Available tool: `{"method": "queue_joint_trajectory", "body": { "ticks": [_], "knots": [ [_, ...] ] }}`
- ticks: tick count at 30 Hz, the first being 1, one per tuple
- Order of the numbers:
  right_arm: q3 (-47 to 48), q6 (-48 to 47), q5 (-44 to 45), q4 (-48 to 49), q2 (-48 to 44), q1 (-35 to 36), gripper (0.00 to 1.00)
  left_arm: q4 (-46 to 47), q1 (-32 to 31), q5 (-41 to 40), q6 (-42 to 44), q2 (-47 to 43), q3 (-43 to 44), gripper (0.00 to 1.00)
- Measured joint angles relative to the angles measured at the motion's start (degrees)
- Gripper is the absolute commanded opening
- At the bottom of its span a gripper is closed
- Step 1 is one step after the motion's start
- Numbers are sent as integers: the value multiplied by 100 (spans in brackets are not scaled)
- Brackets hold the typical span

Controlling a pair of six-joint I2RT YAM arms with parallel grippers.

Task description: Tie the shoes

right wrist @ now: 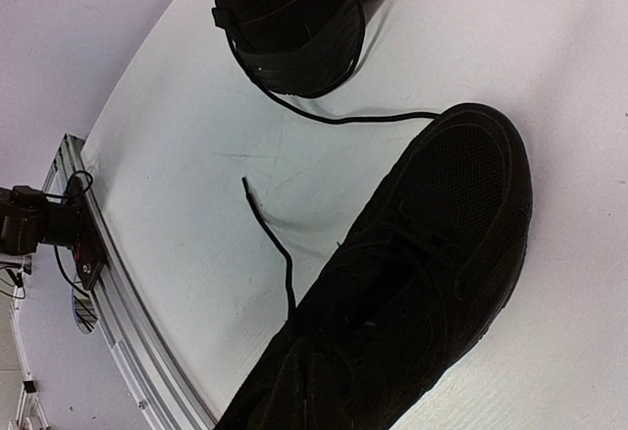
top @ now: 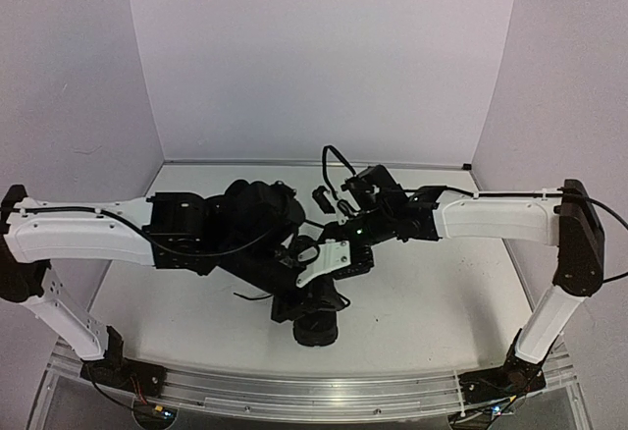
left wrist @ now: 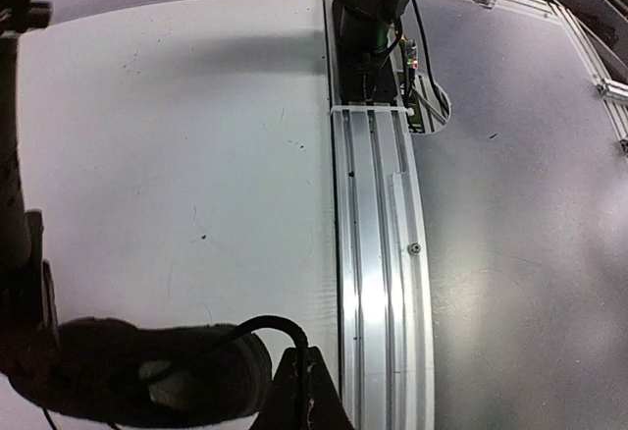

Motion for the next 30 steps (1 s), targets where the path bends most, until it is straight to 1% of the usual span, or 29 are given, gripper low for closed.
{"method": "queue_joint_trajectory", "body": {
  "ticks": [6, 17, 24, 26, 28, 30],
  "knots": [
    [0, -114, -36, 0, 0, -70, 0, 75, 0, 317, 747, 981, 661, 0],
    [0, -365, -222, -1, -7, -171, 0, -124, 1, 402, 1772, 2104, 1711, 0],
    [-2, -516, -318, 0, -7, -187, 0, -364, 101, 394, 2067, 2601, 1991, 8],
    [-2, -540, -326, 0, -7, -199, 0, -378, 164, 372, 2129, 2692, 2031, 12],
    [-2, -562, -328, 0, -7, -215, 0, -382, 238, 309, 2157, 2760, 2042, 20],
    [-2, -576, -335, 0, -7, -233, 0, -383, 300, 226, 2170, 2821, 2064, 25]
  ]
}}
